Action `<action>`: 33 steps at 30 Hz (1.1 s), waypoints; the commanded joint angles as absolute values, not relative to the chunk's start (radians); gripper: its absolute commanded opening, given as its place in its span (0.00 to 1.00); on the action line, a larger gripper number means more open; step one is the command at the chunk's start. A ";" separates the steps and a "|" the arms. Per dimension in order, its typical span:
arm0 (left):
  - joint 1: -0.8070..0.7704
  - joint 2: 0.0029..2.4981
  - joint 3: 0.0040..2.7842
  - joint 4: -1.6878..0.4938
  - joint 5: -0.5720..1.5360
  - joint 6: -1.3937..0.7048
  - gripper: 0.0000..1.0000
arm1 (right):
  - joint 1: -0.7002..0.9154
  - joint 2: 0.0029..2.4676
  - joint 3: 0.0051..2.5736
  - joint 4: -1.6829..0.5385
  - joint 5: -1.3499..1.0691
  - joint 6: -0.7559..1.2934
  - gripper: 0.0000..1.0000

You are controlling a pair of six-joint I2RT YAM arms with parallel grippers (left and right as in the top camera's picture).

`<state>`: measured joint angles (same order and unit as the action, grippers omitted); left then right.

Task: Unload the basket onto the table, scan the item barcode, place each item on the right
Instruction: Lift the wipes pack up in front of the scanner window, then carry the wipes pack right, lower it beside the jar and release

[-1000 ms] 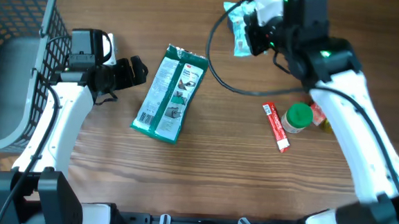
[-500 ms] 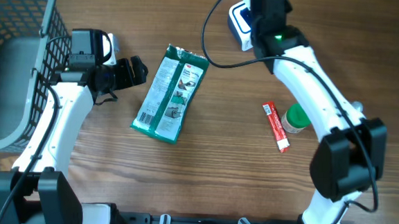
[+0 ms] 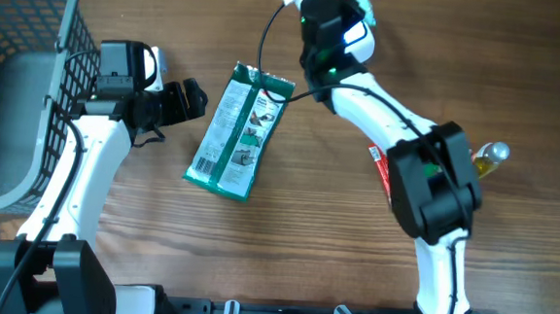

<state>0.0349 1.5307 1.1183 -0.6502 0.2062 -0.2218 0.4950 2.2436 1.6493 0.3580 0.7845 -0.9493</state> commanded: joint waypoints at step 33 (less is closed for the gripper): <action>0.042 1.520 1.126 -0.645 0.189 -0.220 1.00 | 0.533 2.272 1.661 0.251 0.842 -0.471 0.04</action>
